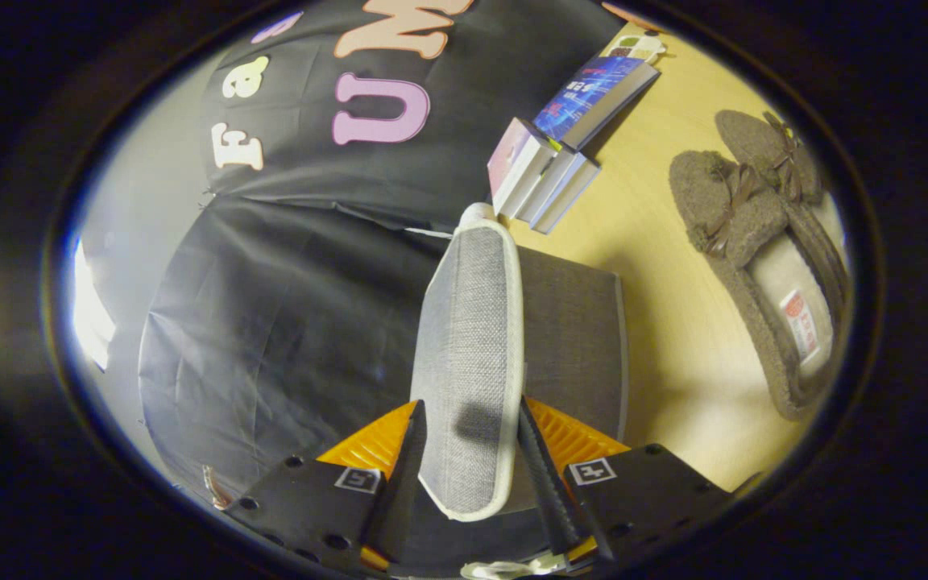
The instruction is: Open the storage box then place both shoes into the box .Put the left shoe in first, then the right shoe, with the right side of both shoes facing outward in a uniform manner.
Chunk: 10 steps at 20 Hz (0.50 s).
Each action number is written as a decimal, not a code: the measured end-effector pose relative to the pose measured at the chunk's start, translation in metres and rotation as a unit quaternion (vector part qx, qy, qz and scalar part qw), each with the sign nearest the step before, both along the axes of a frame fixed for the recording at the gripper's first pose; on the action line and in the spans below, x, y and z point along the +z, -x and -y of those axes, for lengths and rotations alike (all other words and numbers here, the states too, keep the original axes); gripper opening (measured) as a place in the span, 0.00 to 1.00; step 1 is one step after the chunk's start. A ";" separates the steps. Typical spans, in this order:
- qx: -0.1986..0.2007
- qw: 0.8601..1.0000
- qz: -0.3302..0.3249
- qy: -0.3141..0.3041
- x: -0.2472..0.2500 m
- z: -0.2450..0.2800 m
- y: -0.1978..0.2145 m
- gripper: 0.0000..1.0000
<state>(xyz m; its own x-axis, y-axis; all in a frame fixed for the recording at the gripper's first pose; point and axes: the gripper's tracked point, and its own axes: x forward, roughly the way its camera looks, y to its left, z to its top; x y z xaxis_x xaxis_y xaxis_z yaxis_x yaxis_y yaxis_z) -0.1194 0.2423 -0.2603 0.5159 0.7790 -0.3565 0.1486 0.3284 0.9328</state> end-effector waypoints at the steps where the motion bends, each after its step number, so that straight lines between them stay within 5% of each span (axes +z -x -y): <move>1: 0.008 1.000 -0.004 -0.005 0.001 -0.002 0.003 0.75; 3: 0.016 1.000 -0.004 -0.003 0.003 0.006 0.007 0.69; 5: 0.007 1.000 0.004 0.014 -0.007 -0.001 0.003 0.24; 8: 0.024 0.999 -0.003 0.024 -0.003 0.009 0.011 0.25; 10: 0.007 1.000 -0.004 0.018 0.003 0.004 0.007 0.11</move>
